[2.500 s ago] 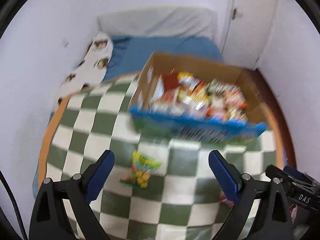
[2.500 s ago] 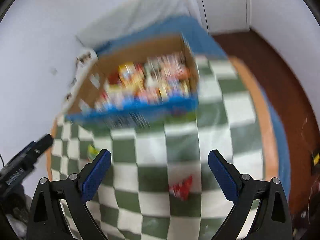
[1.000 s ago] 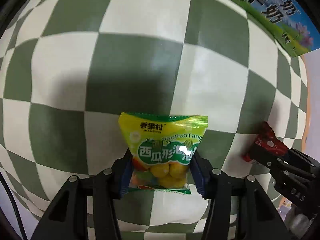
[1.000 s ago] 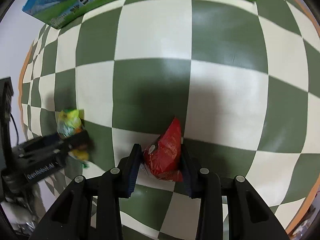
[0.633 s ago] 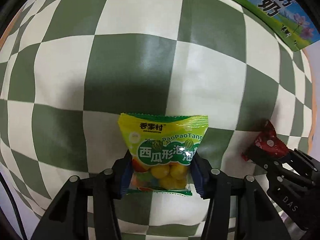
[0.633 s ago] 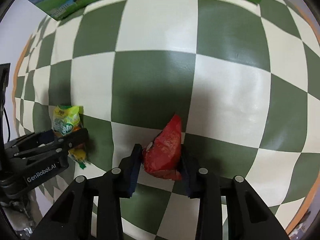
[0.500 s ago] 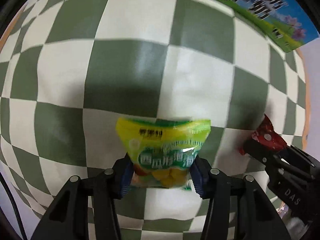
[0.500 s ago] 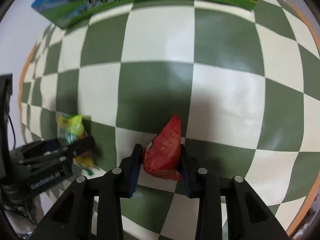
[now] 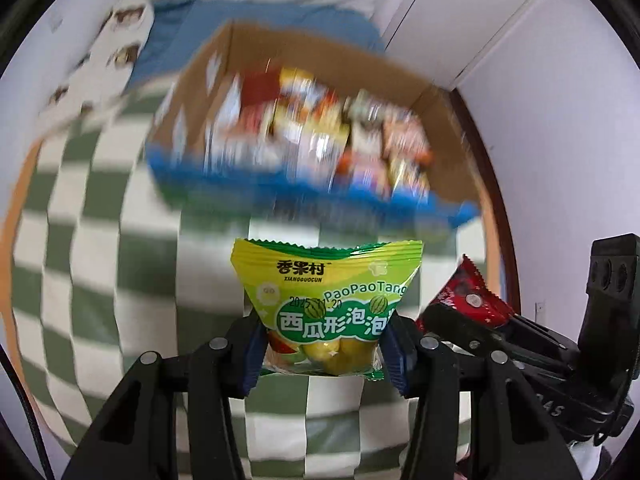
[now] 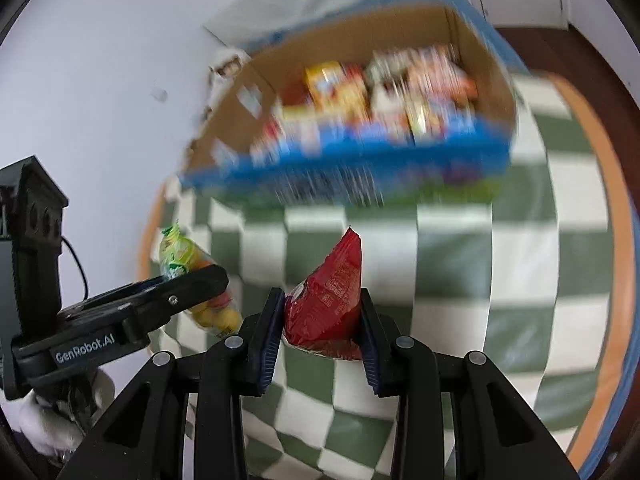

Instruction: Organize snacks

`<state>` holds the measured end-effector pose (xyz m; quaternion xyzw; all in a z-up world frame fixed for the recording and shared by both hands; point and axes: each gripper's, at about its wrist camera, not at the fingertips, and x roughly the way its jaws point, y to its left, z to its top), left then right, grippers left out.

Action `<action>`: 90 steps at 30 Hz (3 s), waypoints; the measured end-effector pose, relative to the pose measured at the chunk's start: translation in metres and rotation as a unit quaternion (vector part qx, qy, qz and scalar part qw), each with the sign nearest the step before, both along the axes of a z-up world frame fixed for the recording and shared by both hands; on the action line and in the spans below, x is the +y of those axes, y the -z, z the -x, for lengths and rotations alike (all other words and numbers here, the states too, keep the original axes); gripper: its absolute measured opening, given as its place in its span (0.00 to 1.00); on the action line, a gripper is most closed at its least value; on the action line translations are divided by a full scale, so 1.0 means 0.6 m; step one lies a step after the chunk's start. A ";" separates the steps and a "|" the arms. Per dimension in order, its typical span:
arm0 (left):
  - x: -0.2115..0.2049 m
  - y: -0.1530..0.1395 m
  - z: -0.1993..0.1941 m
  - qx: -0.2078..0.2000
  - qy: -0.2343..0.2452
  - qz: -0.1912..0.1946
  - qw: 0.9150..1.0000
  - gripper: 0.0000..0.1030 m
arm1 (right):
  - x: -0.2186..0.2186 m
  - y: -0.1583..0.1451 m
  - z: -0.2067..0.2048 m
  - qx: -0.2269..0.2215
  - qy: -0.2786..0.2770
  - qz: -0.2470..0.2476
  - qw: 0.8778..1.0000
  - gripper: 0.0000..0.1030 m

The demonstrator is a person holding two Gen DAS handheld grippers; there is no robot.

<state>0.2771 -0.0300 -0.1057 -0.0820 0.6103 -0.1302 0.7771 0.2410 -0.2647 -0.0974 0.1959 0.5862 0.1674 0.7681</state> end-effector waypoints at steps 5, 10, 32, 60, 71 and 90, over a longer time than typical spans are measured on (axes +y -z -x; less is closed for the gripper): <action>0.002 -0.043 -0.117 -0.033 0.008 -0.069 0.997 0.46 | -0.001 -0.052 -0.110 -0.036 0.006 0.019 0.999 0.36; 0.020 0.021 -0.227 0.012 0.003 -0.118 0.993 0.46 | -0.018 -0.037 -0.210 -0.028 0.004 0.061 0.998 0.36; 0.002 0.086 -0.242 0.036 -0.021 -0.117 0.992 0.91 | -0.032 0.062 -0.268 0.047 -0.006 0.188 0.981 0.96; -0.017 -0.114 -0.012 -0.138 -0.042 -0.114 0.983 0.91 | -0.045 -0.149 -0.061 -0.123 0.054 0.224 0.965 0.96; -0.012 -0.196 0.115 -0.189 -0.046 -0.109 0.975 0.91 | -0.037 -0.280 0.105 -0.207 0.072 0.242 0.945 0.99; -0.017 -0.262 0.210 -0.242 -0.039 -0.111 0.963 0.91 | -0.027 -0.355 0.208 -0.236 0.094 0.218 0.942 0.99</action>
